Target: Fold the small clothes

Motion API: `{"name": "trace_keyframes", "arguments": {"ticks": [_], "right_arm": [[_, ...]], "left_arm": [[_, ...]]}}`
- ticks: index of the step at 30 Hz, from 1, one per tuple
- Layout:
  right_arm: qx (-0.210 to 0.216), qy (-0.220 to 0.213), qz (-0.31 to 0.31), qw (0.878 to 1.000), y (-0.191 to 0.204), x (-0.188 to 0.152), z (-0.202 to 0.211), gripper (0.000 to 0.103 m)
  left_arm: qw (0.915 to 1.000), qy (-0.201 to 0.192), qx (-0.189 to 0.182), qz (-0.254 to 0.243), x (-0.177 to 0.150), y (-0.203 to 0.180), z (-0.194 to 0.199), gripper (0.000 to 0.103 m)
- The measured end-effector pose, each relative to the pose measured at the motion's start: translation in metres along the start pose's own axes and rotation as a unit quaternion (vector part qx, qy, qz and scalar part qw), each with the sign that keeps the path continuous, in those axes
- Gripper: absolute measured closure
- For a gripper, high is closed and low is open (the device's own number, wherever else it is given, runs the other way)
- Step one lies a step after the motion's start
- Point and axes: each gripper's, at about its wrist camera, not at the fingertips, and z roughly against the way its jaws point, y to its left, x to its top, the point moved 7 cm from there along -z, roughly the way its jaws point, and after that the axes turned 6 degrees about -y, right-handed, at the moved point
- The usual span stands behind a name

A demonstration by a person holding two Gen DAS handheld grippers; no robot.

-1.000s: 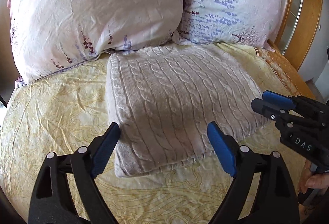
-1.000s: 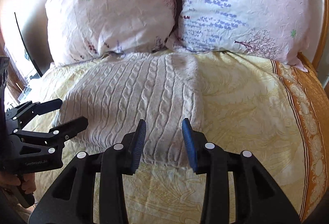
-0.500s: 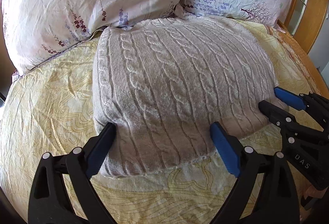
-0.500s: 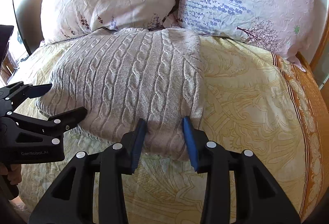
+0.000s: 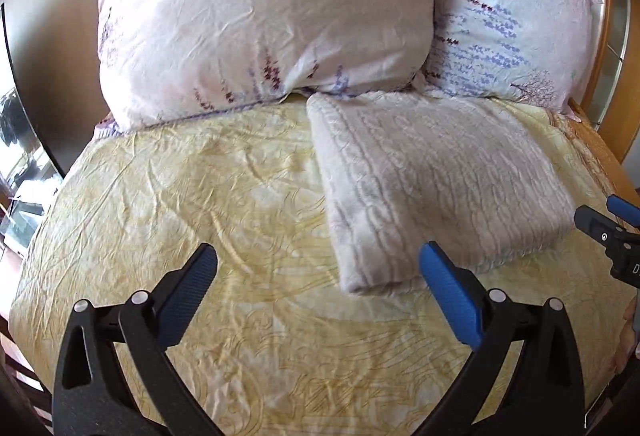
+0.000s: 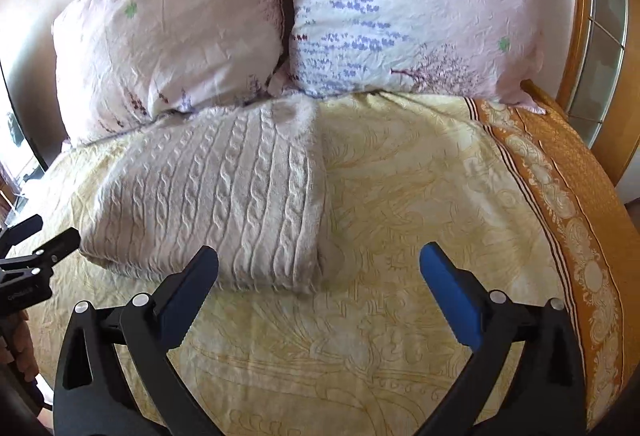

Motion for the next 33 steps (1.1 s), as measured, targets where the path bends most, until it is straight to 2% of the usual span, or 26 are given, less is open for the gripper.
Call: {"name": "trace_keyframes", "arguments": {"ticks": [4,9,12,17,33], "right_arm": [[0.005,0.04,0.018,0.999,0.011,-0.023,-0.014,0.001],[0.002,0.074,0.044,0.996,0.024,-0.037,-0.025,0.001],[-0.004,0.077,0.043,0.996,0.023,-0.038,-0.027,0.001],[-0.004,0.084,0.031,0.996,0.02,-0.04,-0.028,0.001],[-0.003,0.084,0.031,0.996,0.02,-0.04,-0.028,0.001]], "left_arm": [[0.9987,0.05,0.006,0.011,-0.027,0.006,-0.014,0.002],[0.9975,0.07,-0.007,-0.009,-0.042,-0.005,-0.021,0.002],[0.9964,0.08,-0.016,-0.026,-0.048,-0.015,-0.027,0.002],[0.9961,0.083,-0.031,-0.009,-0.05,-0.016,-0.03,0.002],[0.9972,0.066,-0.033,-0.009,-0.048,-0.016,-0.031,0.002]]}}
